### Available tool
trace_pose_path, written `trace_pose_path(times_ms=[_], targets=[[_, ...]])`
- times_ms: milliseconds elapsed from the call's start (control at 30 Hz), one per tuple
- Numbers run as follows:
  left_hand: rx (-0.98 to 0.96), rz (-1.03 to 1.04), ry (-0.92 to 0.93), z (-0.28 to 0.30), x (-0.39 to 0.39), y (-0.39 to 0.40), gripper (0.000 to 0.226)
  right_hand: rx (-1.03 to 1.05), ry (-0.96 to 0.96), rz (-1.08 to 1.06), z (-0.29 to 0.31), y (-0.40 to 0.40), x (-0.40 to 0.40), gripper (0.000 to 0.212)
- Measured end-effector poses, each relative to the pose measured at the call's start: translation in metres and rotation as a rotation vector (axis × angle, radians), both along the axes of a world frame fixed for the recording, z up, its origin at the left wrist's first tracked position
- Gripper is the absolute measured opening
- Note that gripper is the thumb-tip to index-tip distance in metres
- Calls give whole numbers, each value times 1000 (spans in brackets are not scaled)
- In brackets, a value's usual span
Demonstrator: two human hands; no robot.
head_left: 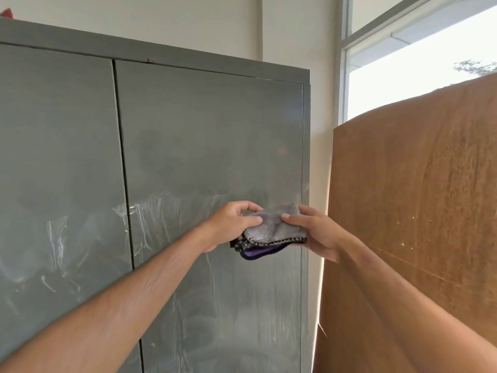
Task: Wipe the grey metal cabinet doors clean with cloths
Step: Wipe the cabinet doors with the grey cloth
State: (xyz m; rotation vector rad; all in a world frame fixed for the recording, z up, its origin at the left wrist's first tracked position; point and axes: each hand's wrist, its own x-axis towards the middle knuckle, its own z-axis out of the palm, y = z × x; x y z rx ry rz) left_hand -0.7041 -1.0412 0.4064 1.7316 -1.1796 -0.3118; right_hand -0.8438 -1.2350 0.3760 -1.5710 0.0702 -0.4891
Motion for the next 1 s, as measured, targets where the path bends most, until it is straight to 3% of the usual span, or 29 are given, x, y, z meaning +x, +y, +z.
trace_pose_path(times_ms=[67,200,267,467,667,800,900,1000], targets=[[14,25,-17,1,-1,-2,21,-75,31,-52,2,-6,-3,35],[4,-79,188,-1,-1,-15,37,-142,-68,-246,0,-12,-1,24],[-37,-41,141,-2,-1,-30,39,-192,-128,-368,-2,-16,4,23],[-209,136,-280,21,-10,-81,45,-291,-284,-835,6,-37,22,34],[-332,267,-608,56,-9,-132,30,-246,-420,-1012,41,-63,47,40],[-245,326,-961,51,8,-142,17,-593,-382,-1033,33,-70,70,15],[-281,413,-1266,50,20,-139,16,-851,-343,-1075,12,-66,84,30],[-296,360,-1382,54,36,-123,25,-976,-233,-1199,7,-56,96,56]])
